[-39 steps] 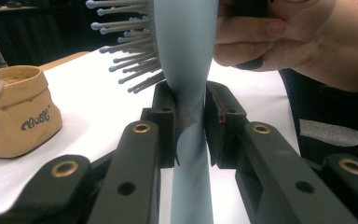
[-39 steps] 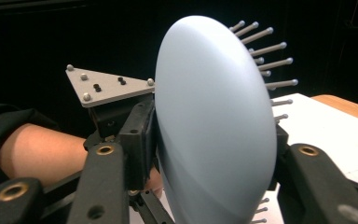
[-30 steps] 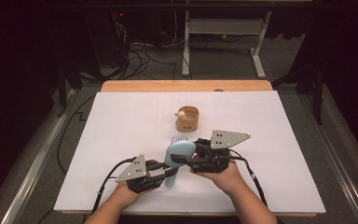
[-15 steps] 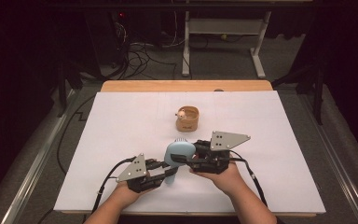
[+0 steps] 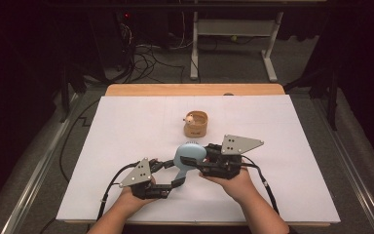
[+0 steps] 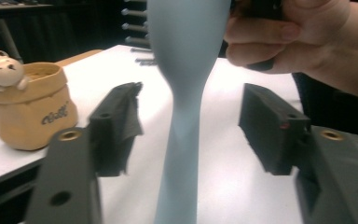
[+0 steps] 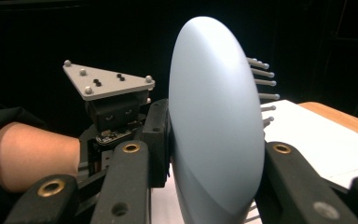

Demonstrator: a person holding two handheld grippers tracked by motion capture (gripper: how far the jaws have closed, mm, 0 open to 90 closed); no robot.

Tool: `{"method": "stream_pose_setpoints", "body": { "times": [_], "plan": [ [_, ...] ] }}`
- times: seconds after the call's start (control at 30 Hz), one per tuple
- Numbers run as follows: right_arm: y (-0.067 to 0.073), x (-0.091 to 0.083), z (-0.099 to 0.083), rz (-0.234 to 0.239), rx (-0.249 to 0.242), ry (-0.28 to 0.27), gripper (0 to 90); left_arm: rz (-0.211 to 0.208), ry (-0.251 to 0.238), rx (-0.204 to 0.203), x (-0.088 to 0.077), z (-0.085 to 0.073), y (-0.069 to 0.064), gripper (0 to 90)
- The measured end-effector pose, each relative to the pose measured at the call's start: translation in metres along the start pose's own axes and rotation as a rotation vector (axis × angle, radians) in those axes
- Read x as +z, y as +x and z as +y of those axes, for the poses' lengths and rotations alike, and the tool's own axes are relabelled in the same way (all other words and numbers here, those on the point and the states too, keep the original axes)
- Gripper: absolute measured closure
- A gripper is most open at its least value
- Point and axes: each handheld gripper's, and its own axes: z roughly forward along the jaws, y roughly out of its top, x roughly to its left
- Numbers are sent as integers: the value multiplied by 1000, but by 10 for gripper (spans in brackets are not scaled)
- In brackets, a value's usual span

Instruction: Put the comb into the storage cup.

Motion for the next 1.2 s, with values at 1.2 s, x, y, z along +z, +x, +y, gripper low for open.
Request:
{"method": "stream_pose_setpoints", "body": {
  "times": [1.2],
  "plan": [
    [-21,-63,3,-316,-29,-68,657,360,4,-121,-43,-22,41,7]
  ]
}}
